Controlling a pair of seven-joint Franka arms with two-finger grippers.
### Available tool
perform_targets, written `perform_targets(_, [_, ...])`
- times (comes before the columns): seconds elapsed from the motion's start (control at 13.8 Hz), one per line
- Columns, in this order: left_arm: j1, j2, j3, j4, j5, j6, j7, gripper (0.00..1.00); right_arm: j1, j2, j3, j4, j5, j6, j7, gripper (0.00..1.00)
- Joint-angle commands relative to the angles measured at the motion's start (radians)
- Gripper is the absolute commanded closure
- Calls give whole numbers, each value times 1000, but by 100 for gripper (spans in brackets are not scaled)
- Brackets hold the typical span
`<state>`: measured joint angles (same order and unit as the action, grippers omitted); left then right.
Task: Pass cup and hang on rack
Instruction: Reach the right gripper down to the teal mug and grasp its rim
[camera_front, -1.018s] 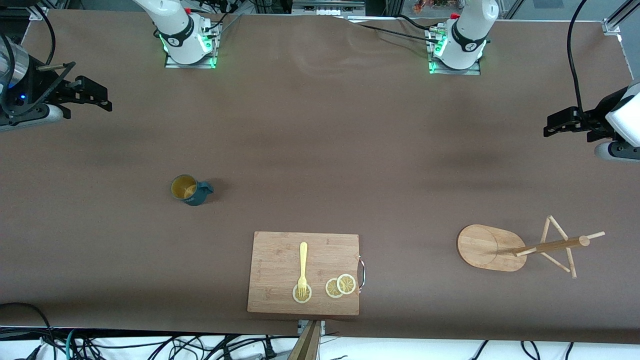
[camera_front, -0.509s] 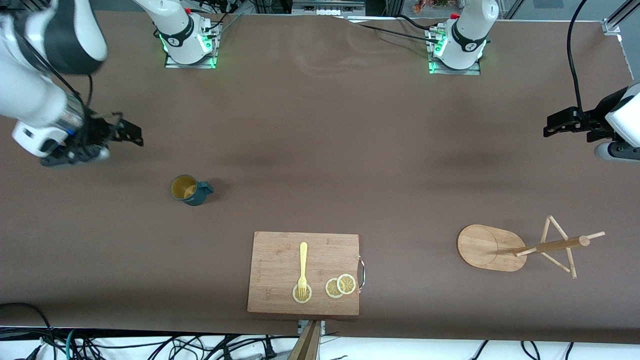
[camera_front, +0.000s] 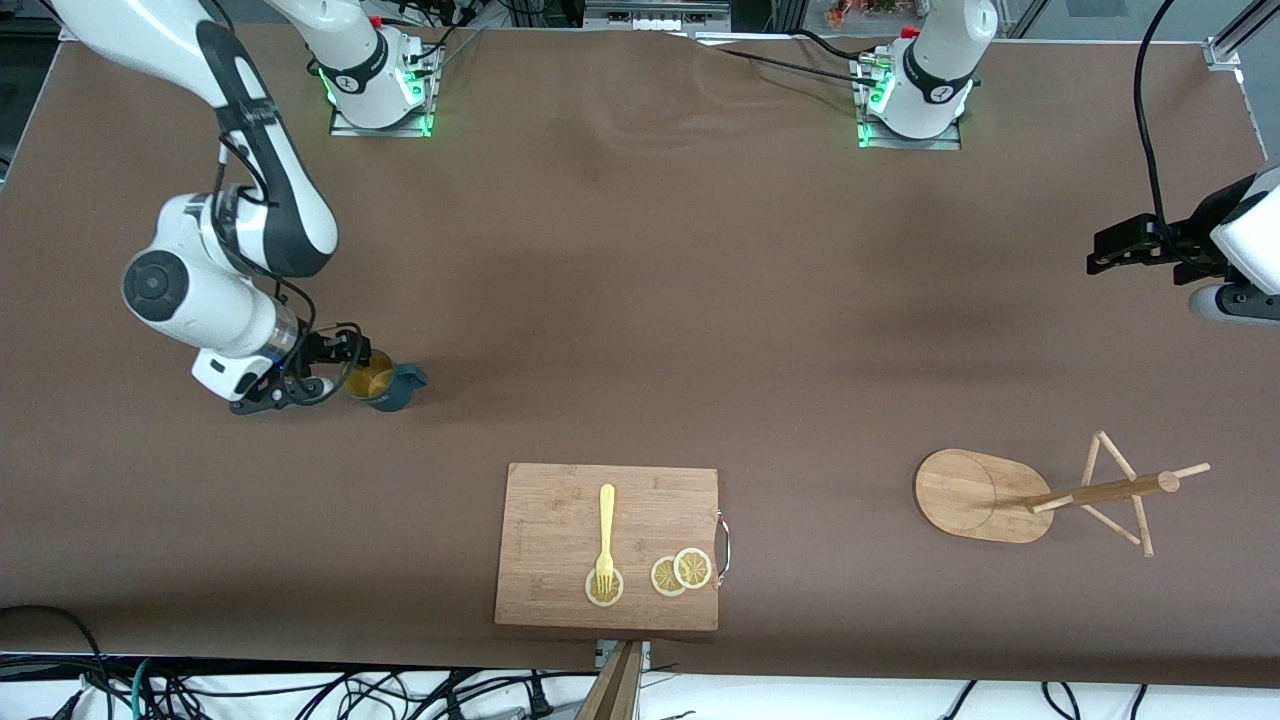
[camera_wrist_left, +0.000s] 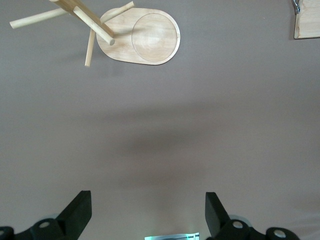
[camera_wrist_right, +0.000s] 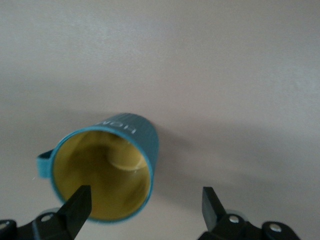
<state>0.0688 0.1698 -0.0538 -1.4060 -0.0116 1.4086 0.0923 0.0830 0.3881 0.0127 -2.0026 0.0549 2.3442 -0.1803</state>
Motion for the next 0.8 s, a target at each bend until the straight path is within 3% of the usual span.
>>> perform_targets(0.0, [-4, 13, 0, 30, 19, -16, 10, 0, -2, 18, 1, 24, -12, 3, -16, 10])
perform_targets(0.22, [-3, 13, -1, 30, 21, -16, 10, 0, 0, 49, 1, 50, -12, 3, -11, 32])
perform_targets(0.29, [-4, 13, -1, 30, 21, -16, 10, 0, 0, 63, 1, 54, -12, 6, -7, 45])
perform_targets(0.36, [-6, 13, -3, 30, 19, -16, 7, 0, 3, 70, 1, 59, -12, 18, -2, 66])
perform_targets(0.51, [-6, 14, -6, 30, 21, -16, 7, 0, 14, 93, 1, 61, 0, 29, 2, 92])
perform_targets(0.58, [-3, 13, -6, 30, 21, -16, 7, 0, 17, 104, 1, 61, 2, 46, 2, 100])
perform_targets(0.73, [2, 13, -3, 30, 19, -16, 7, 0, 26, 107, 1, 74, 5, 47, 15, 100])
